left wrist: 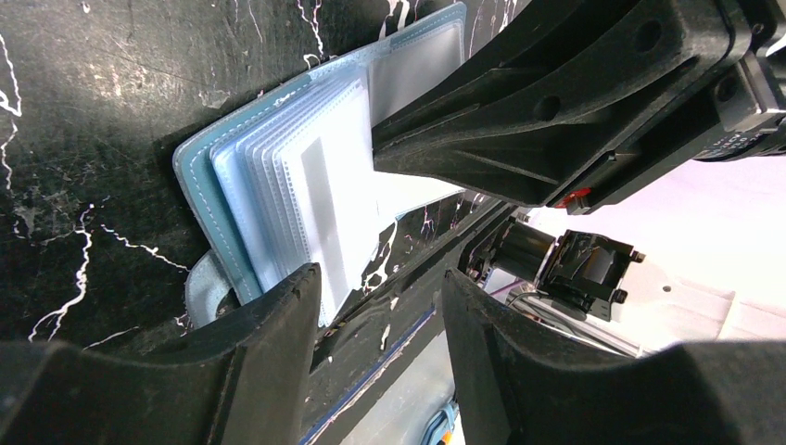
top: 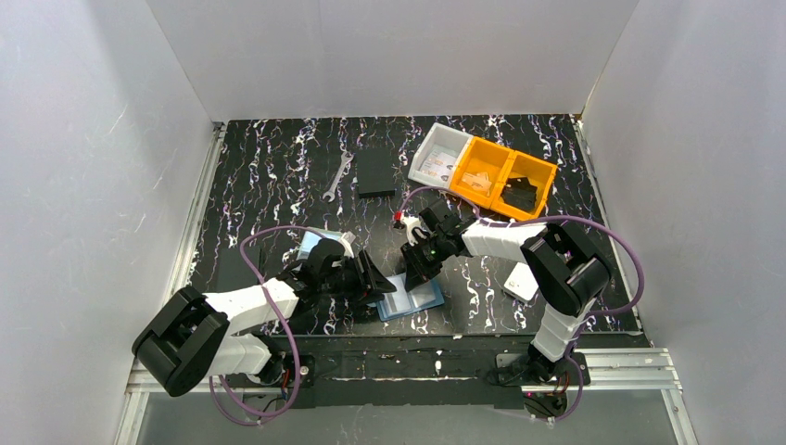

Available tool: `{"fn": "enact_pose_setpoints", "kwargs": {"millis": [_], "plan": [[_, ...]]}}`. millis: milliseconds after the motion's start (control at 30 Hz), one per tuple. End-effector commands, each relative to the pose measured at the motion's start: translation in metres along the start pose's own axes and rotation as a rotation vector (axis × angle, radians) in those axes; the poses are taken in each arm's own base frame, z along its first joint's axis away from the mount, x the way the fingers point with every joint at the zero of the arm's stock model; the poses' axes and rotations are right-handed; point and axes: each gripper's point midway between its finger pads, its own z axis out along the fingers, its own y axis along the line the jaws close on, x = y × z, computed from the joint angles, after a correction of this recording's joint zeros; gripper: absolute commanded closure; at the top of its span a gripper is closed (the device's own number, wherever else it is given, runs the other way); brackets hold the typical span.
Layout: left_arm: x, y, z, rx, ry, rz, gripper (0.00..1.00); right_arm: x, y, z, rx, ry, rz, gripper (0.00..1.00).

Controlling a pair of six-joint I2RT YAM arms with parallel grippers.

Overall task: Take the credit cards out of the card holder
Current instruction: Remove the credit card from the card holder.

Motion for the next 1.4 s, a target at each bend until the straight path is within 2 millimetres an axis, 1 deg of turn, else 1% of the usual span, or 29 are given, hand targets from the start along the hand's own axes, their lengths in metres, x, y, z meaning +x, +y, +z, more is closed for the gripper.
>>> {"fn": "enact_pose_setpoints", "kwargs": {"millis": [0,267,800,1100,1367], "plan": [[0.001,-0.001,0.0,-0.008,0.005,0.018,0.51,0.0,-0.017,0.006,0.074,0.011,-0.008,0.8],[0.002,0.003,0.001,-0.019,0.013,0.014,0.51,0.0,-0.017,0.005,0.073,0.01,-0.009,0.8],[0.001,0.002,0.009,-0.032,0.04,0.014,0.5,-0.001,-0.016,0.005,0.069,0.008,-0.009,0.79],[0.001,-0.004,0.008,-0.014,0.042,0.022,0.5,0.0,-0.015,0.005,0.063,0.009,-0.01,0.78],[-0.004,-0.022,0.008,0.035,0.04,0.049,0.5,-0.002,-0.01,0.004,0.04,0.003,-0.016,0.76]]}}
